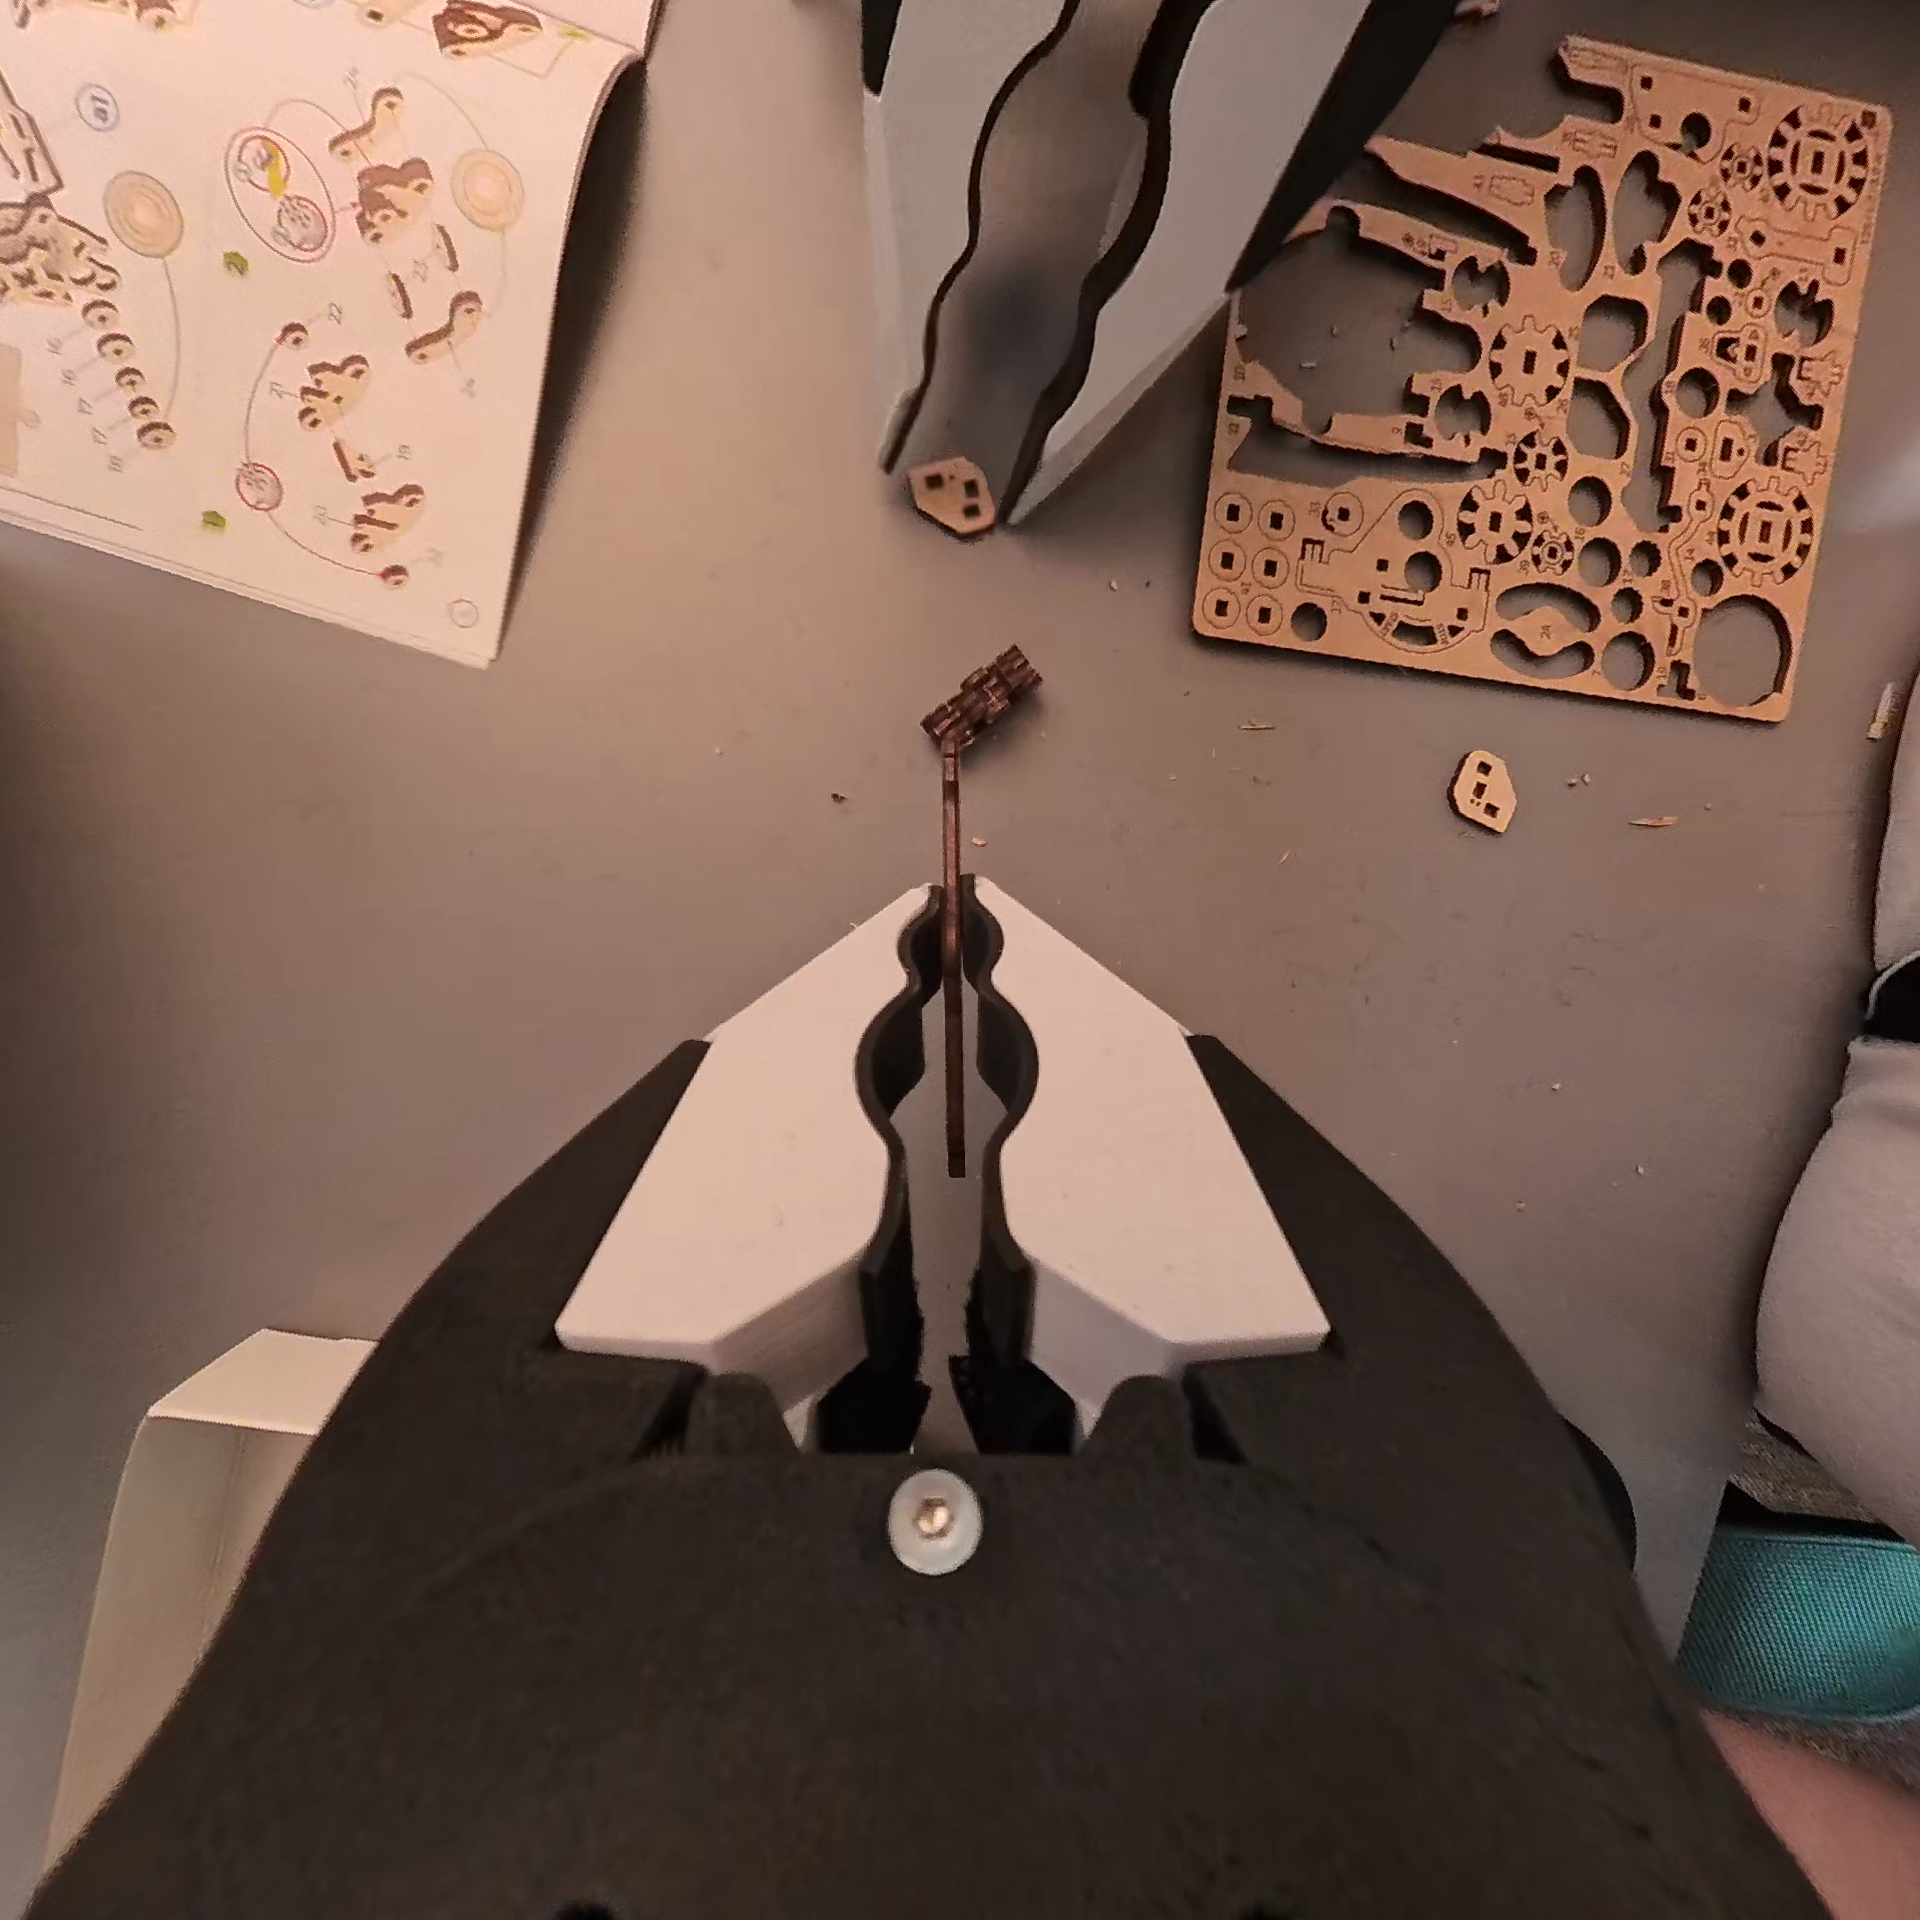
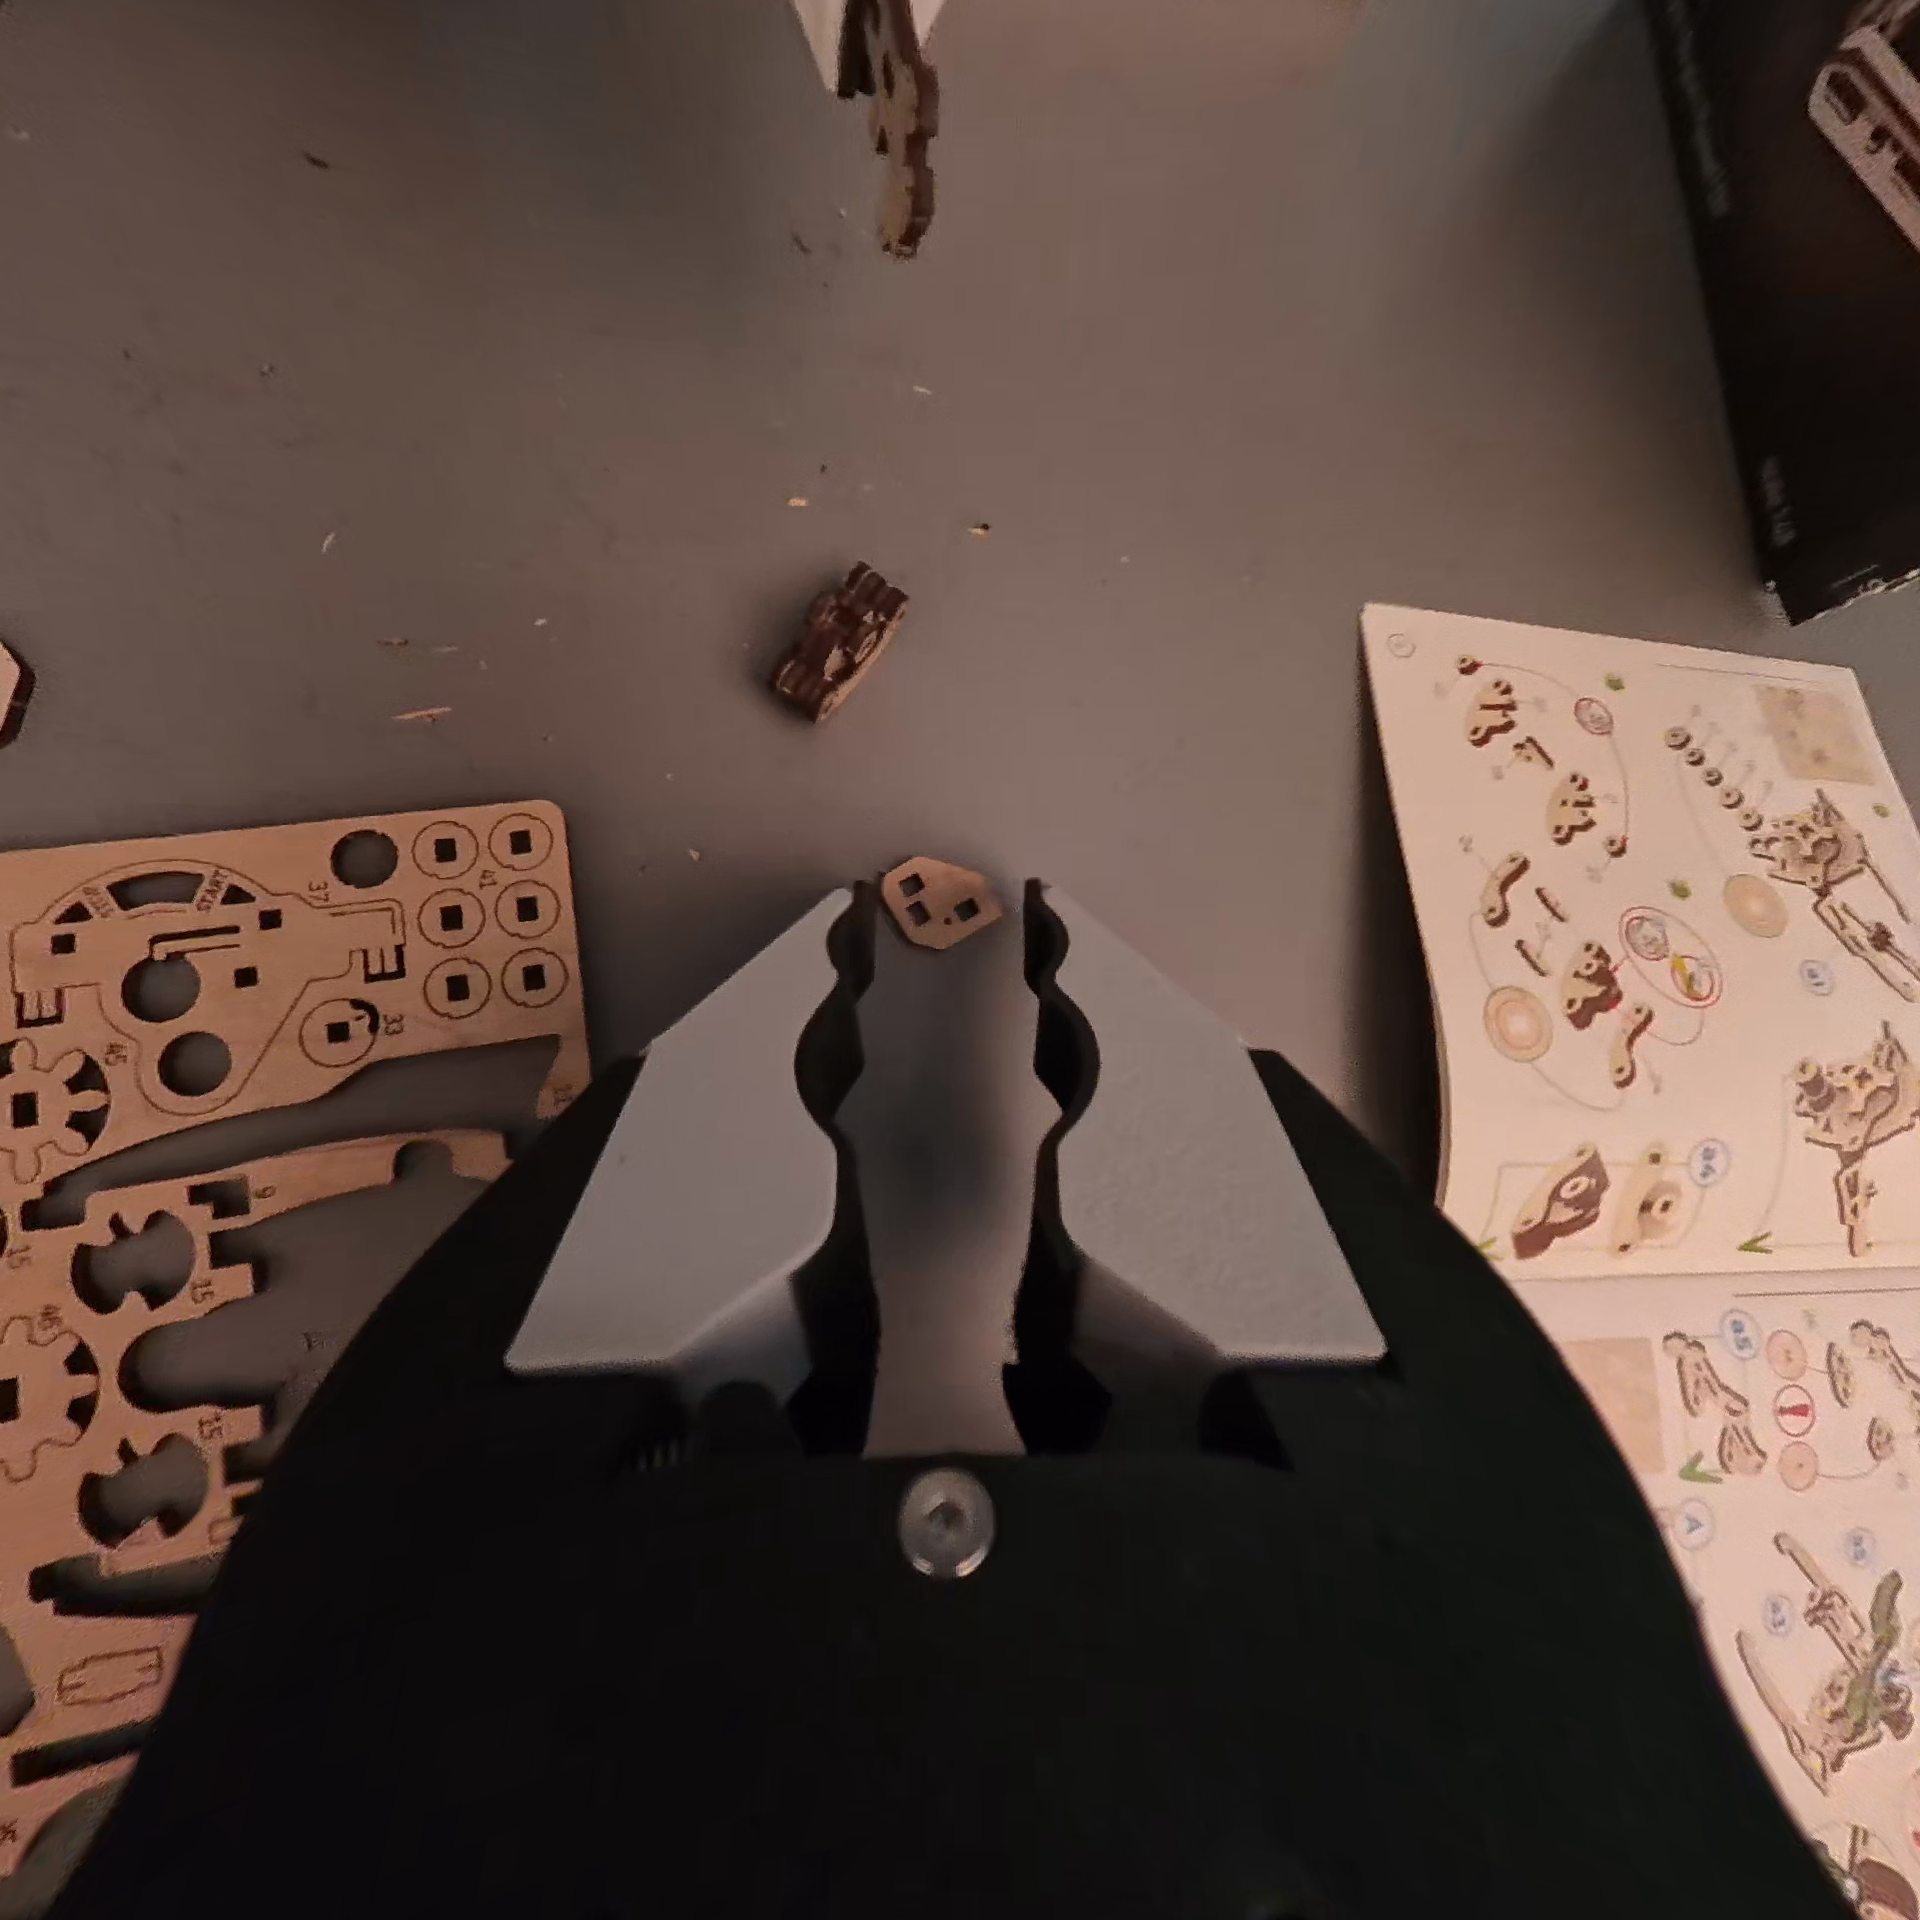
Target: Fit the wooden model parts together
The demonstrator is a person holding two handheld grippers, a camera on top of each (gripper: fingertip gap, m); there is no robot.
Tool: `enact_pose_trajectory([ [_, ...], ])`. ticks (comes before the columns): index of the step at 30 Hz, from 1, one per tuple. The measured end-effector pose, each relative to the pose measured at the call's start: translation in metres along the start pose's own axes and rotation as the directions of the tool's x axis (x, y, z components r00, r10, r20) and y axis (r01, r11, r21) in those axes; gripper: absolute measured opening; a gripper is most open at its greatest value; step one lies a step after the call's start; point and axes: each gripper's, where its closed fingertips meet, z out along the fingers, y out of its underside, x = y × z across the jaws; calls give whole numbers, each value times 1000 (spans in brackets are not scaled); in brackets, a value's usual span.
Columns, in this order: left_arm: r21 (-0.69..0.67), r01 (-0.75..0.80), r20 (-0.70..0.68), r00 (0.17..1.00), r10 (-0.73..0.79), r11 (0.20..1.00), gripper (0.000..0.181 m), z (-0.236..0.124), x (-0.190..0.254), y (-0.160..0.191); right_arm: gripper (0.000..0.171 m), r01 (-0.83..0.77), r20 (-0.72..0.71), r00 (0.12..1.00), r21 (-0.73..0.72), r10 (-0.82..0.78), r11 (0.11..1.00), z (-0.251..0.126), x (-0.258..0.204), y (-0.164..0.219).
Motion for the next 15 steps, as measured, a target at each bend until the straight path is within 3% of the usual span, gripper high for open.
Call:
enact_pose_trajectory([
  [10, 15, -4, -2, 1000, 4, 1000, 0, -3, 1, -2, 20, -311, 153, 936, -54, 316, 949, -1, -10, -3],
  [12, 28, -10, -9, 1000, 10, 1000, 0, -5, 3, -5, 20, -472, 264, 842, -60, 470, 879, -8, -22, -14],
  [15, 44, -33, -12, 999, 34, 998, 0, -9, 7, -8, 21, -699, 462, 604, -85, 649, 710, -26, -40, -43],
])
